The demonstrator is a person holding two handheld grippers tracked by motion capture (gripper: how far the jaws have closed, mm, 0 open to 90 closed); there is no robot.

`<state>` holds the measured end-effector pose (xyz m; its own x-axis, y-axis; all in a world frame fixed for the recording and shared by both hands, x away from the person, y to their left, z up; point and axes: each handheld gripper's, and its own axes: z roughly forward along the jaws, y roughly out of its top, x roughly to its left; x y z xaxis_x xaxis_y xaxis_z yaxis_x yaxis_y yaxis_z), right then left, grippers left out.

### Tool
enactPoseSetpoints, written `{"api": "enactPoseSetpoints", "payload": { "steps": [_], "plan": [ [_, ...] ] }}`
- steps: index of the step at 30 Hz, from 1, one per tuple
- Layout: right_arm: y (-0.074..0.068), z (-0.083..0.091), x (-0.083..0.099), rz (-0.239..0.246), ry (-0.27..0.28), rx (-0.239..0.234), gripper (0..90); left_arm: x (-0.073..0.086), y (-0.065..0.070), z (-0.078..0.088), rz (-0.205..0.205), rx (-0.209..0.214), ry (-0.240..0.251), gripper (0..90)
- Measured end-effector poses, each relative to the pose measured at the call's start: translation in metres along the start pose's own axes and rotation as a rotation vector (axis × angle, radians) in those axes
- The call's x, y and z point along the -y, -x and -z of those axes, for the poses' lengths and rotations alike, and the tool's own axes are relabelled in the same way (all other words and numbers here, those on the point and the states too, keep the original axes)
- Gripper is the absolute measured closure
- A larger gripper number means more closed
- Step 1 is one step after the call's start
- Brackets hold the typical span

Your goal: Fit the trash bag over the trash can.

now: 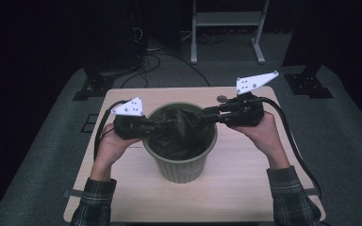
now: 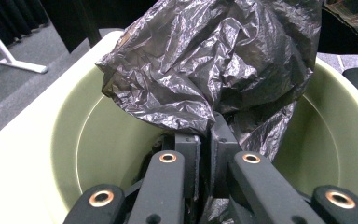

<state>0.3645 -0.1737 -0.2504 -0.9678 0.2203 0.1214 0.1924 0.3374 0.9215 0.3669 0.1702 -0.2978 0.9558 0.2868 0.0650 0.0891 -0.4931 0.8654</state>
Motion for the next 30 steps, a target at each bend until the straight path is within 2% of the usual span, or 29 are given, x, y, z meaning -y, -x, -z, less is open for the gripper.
{"api": "enactPoseSetpoints", "payload": {
  "steps": [6,10,11,14,17,22,24,30],
  "plan": [
    [-0.005,0.003,-0.005,0.016,0.008,-0.018,73.1,-0.001,-0.002,-0.002,0.009,0.002,0.001,84.9],
    [-0.003,-0.005,-0.004,0.011,-0.027,-0.007,76.3,-0.003,0.001,-0.002,0.0,0.007,0.009,84.9],
    [-0.002,-0.008,-0.003,0.006,-0.037,-0.012,82.1,-0.003,0.001,-0.002,-0.001,0.007,0.01,84.9],
    [-0.002,-0.014,0.0,0.016,-0.059,-0.014,89.8,-0.003,0.001,-0.001,0.0,0.008,0.011,84.9],
    [0.0,-0.016,0.003,0.013,-0.08,0.006,90.0,0.001,-0.001,0.002,0.013,0.002,0.014,85.0],
    [0.007,0.0,0.013,-0.007,-0.072,0.043,90.0,0.01,-0.006,0.015,0.029,-0.023,0.025,85.7],
    [0.009,0.006,0.017,-0.011,-0.08,0.073,90.0,0.012,-0.007,0.02,0.036,-0.033,0.033,86.4],
    [0.018,0.026,0.032,-0.045,-0.066,0.117,90.0,0.017,-0.008,0.031,0.039,-0.057,0.046,88.9]
  ]
}}
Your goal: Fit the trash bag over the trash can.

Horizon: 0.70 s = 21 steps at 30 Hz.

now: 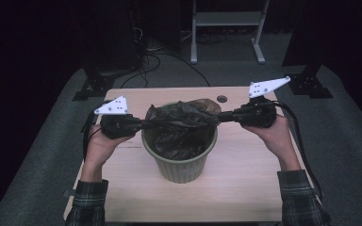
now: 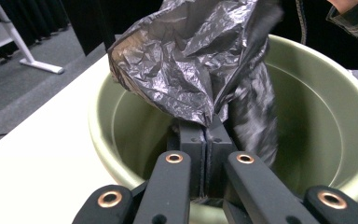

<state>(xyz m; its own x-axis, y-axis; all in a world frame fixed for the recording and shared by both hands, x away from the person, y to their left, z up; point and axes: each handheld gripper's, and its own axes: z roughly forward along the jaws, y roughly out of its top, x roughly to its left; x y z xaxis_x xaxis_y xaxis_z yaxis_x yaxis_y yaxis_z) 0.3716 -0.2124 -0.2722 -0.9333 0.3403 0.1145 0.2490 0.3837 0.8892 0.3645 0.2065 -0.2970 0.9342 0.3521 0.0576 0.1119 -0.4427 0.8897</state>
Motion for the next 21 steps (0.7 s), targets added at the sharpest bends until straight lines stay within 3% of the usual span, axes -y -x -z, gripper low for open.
{"api": "enactPoseSetpoints", "payload": {
  "steps": [9,21],
  "plan": [
    [0.018,0.025,0.034,-0.073,-0.021,0.069,90.0,0.014,-0.003,0.015,0.019,-0.031,0.001,89.0],
    [0.03,0.035,0.056,-0.132,-0.049,0.122,90.0,0.02,-0.005,0.018,0.037,-0.04,0.011,89.4]
  ]
}}
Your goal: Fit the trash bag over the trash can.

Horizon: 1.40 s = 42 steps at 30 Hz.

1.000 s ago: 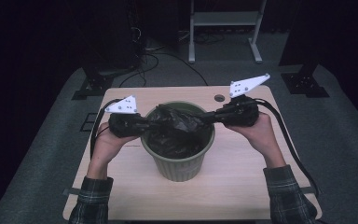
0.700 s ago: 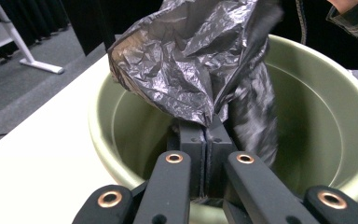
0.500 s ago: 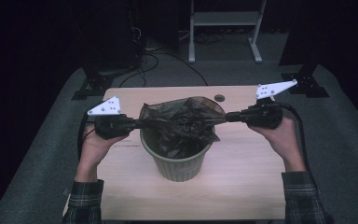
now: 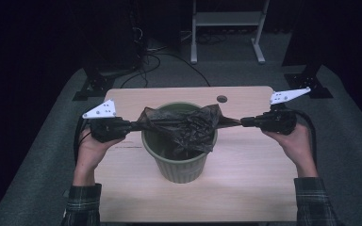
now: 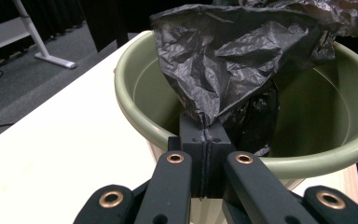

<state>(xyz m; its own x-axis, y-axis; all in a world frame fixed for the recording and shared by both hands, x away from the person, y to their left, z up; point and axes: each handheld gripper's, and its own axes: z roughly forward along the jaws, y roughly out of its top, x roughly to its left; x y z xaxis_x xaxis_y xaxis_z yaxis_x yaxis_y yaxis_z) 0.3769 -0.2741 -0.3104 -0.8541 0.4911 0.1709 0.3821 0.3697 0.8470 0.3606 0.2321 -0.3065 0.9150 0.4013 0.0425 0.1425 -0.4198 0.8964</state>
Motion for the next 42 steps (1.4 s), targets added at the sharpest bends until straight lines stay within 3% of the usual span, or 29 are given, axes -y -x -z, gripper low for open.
{"api": "enactPoseSetpoints", "payload": {
  "steps": [1,4,9,13,19,23,28,31,33,35,36,39,42],
  "plan": [
    [0.001,0.001,0.0,-0.003,0.008,-0.003,89.9,0.0,0.0,0.0,-0.001,-0.003,0.0,89.3],
    [0.0,0.006,-0.003,-0.007,0.055,-0.005,77.0,-0.002,0.002,0.0,-0.005,-0.006,0.0,84.4],
    [-0.008,0.014,-0.019,0.017,0.114,-0.013,69.2,-0.005,0.004,0.002,-0.011,-0.001,0.007,77.9],
    [-0.02,0.013,-0.036,0.05,0.14,-0.05,62.8,-0.007,0.006,0.005,-0.003,-0.014,0.019,54.4],
    [-0.04,-0.007,-0.057,0.094,0.132,-0.12,55.3,-0.017,0.012,0.014,-0.002,-0.019,0.053,32.7],
    [-0.046,-0.024,-0.067,0.09,0.119,-0.174,51.5,-0.023,0.016,0.018,-0.012,-0.028,0.075,26.4],
    [-0.048,-0.046,-0.073,0.082,0.088,-0.204,53.4,-0.028,0.016,0.021,-0.019,-0.012,0.1,22.8],
    [-0.048,-0.059,-0.074,0.085,0.067,-0.21,65.8,-0.029,0.016,0.016,-0.023,0.031,0.092,27.3],
    [-0.047,-0.066,-0.073,0.087,0.049,-0.213,80.1,-0.028,0.017,0.011,-0.044,0.063,0.068,42.0],
    [-0.049,-0.069,-0.071,0.106,0.037,-0.199,89.0,-0.026,0.019,0.006,-0.067,0.085,0.042,58.8],
    [-0.05,-0.07,-0.07,0.114,0.036,-0.193,89.9,-0.025,0.019,0.004,-0.072,0.087,0.032,68.7],
    [-0.051,-0.068,-0.07,0.122,0.03,-0.181,90.0,-0.022,0.02,0.001,-0.091,0.078,0.017,87.1],
    [-0.052,-0.062,-0.069,0.136,0.024,-0.156,90.0,-0.019,0.016,0.005,-0.078,0.036,0.028,89.2]
  ]
}}
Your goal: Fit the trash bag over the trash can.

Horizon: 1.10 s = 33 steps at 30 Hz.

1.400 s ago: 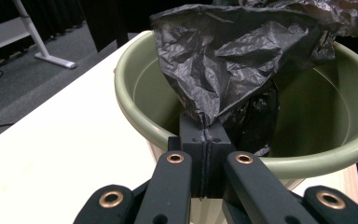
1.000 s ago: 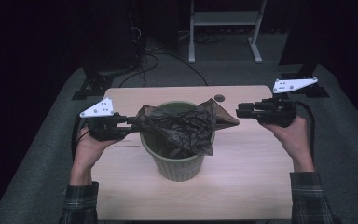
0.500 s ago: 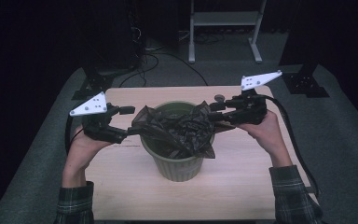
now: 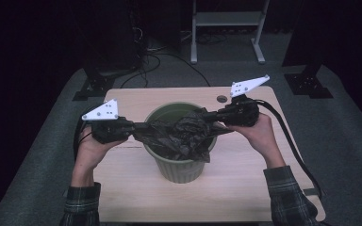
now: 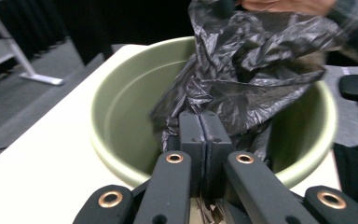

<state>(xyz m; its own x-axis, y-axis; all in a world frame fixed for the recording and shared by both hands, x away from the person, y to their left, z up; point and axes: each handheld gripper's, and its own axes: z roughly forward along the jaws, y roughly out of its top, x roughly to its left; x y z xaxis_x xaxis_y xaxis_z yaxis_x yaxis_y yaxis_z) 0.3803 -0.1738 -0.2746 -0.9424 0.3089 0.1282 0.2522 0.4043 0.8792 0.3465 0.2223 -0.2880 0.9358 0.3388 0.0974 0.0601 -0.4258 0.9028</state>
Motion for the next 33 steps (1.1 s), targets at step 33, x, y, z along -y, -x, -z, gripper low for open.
{"api": "enactPoseSetpoints", "payload": {
  "steps": [33],
  "plan": [
    [0.015,0.083,0.079,-0.144,0.075,0.148,71.8,0.027,-0.009,0.024,0.031,-0.117,0.032,88.3]
  ]
}}
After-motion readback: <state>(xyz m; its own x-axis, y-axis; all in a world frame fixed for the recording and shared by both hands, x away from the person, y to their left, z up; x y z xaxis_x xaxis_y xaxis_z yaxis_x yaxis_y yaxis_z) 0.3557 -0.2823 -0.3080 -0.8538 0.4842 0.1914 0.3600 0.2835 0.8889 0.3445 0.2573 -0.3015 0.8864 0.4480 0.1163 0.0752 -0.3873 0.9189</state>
